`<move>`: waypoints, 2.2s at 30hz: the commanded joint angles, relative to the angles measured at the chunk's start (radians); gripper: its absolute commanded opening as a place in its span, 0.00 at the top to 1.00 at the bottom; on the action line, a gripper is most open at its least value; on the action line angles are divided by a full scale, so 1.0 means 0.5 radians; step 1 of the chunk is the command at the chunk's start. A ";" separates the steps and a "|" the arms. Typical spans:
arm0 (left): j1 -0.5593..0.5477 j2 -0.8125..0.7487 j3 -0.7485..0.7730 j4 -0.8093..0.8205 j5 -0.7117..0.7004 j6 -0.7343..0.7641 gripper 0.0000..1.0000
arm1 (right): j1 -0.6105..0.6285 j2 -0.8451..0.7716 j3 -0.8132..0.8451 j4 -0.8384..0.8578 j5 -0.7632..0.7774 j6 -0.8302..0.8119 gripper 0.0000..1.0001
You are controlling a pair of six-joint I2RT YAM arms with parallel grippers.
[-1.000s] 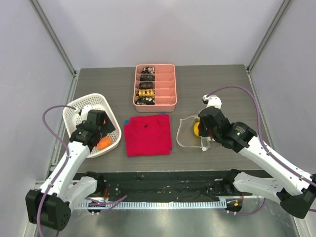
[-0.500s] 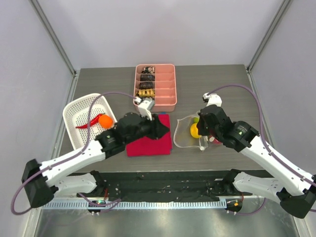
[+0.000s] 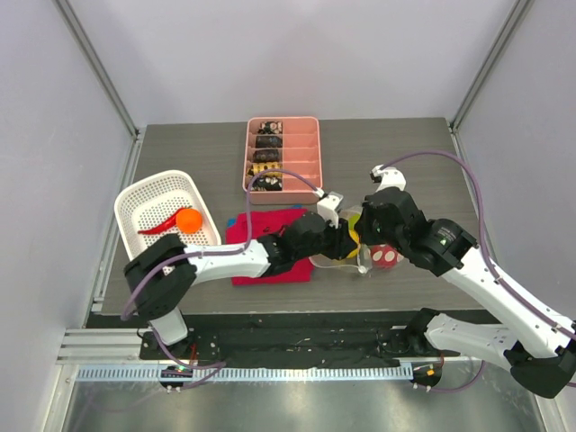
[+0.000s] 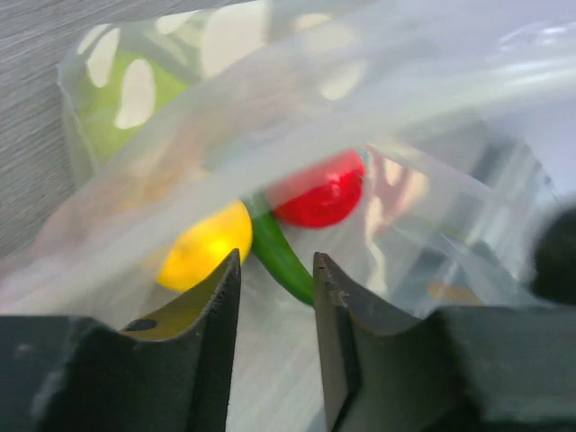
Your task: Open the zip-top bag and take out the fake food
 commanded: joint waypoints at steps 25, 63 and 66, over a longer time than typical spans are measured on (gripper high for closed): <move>-0.085 0.790 0.496 0.159 -0.593 0.119 0.17 | -0.008 -0.101 -0.110 0.093 -0.198 0.139 0.99; -0.235 -0.847 -0.121 -0.580 -0.586 0.545 1.00 | -0.039 -0.073 -0.153 -0.098 0.572 0.029 0.99; -0.235 -1.090 -0.176 -0.878 -0.938 0.531 1.00 | -0.042 -0.064 -0.137 -0.095 0.560 0.017 0.99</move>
